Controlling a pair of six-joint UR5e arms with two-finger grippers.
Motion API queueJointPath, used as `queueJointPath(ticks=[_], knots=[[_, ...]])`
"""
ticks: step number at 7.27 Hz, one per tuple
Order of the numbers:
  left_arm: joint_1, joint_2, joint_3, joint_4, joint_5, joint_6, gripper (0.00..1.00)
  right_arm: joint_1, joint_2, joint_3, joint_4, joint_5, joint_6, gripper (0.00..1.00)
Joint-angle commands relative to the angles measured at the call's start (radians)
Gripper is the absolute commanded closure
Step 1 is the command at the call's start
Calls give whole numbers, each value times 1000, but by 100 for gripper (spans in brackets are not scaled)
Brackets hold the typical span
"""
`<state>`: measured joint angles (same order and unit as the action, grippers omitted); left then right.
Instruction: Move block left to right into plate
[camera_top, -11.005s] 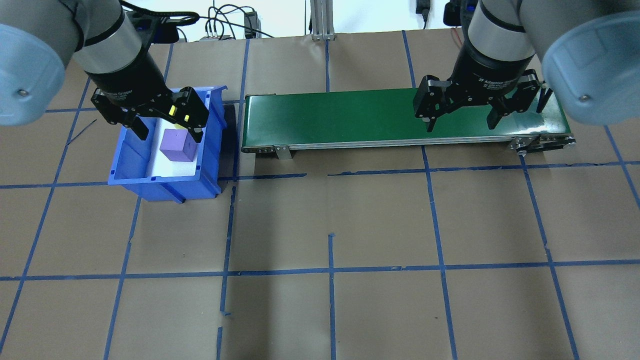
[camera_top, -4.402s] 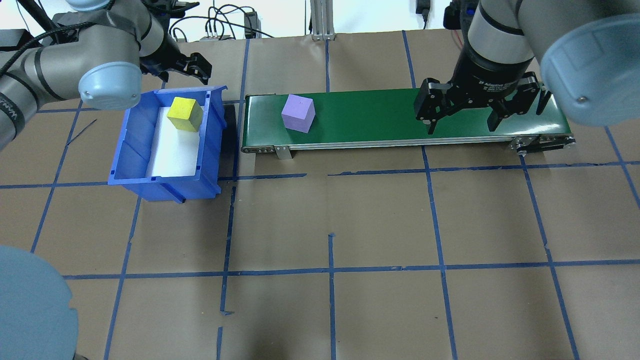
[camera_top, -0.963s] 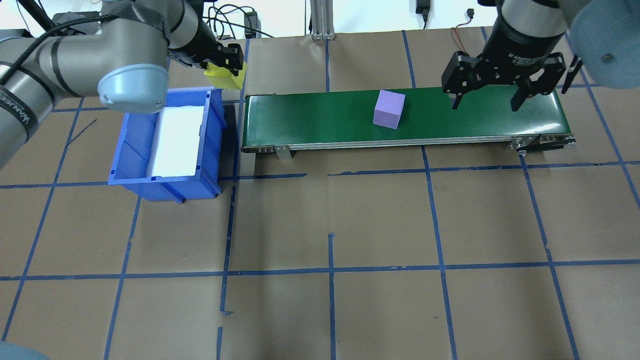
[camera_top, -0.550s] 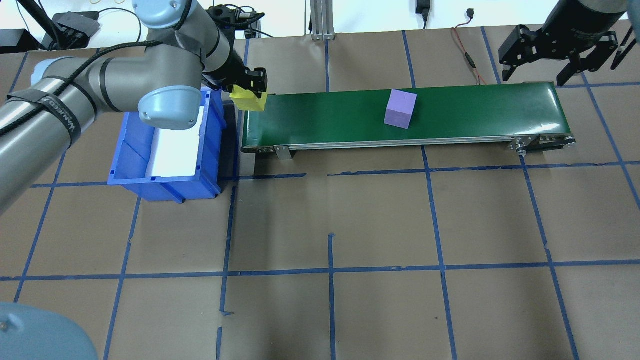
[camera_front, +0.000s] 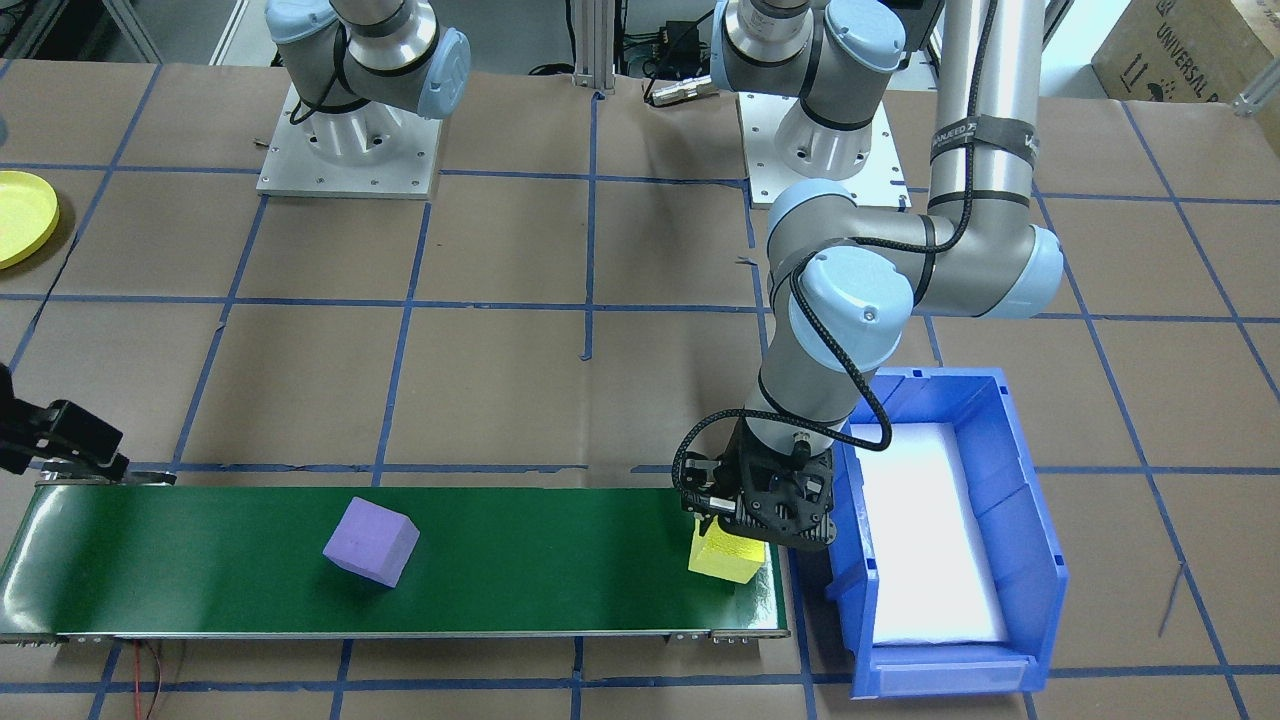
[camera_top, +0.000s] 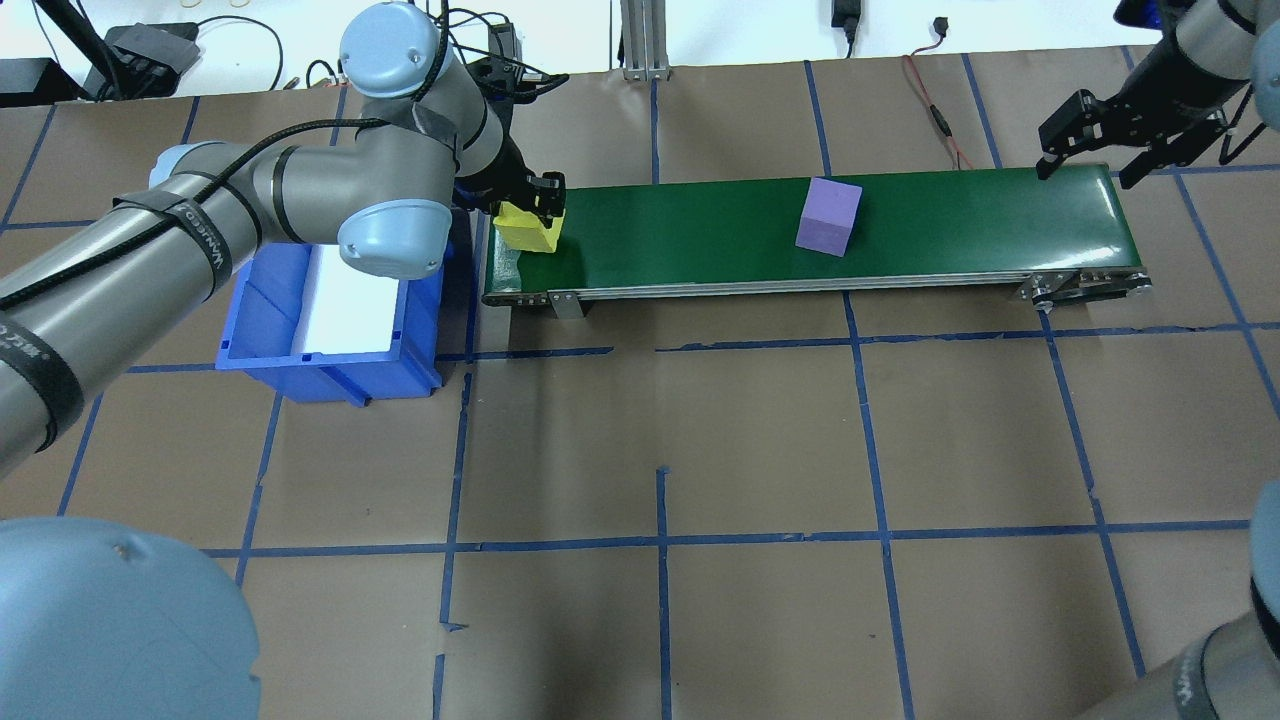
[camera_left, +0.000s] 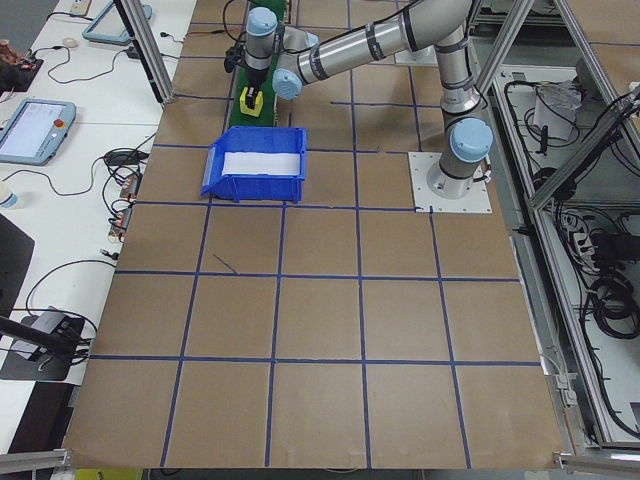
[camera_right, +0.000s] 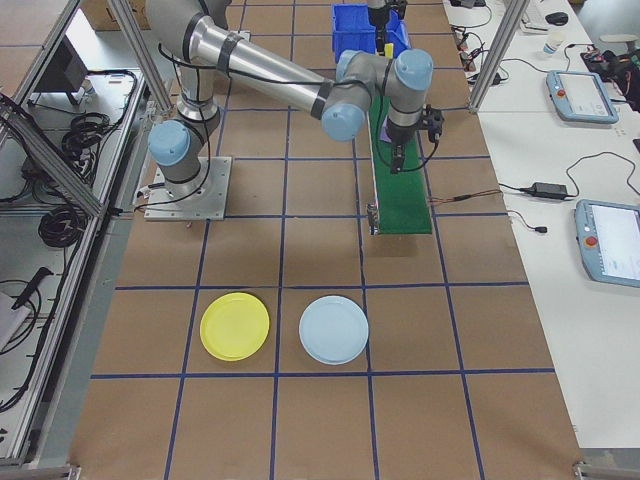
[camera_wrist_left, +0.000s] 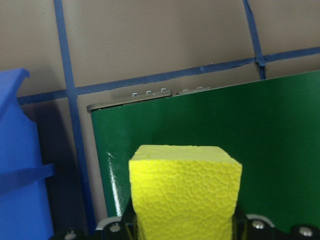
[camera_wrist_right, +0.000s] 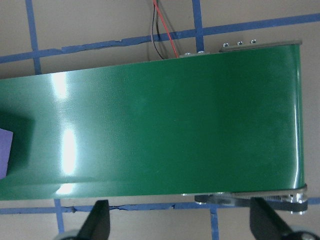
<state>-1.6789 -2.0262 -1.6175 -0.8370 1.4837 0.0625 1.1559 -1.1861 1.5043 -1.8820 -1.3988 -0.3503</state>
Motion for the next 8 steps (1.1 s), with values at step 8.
queueJointPath(ticks=[8], knots=[[166, 352, 73, -637, 115, 13, 0, -62, 71, 45, -20, 173, -133, 0]])
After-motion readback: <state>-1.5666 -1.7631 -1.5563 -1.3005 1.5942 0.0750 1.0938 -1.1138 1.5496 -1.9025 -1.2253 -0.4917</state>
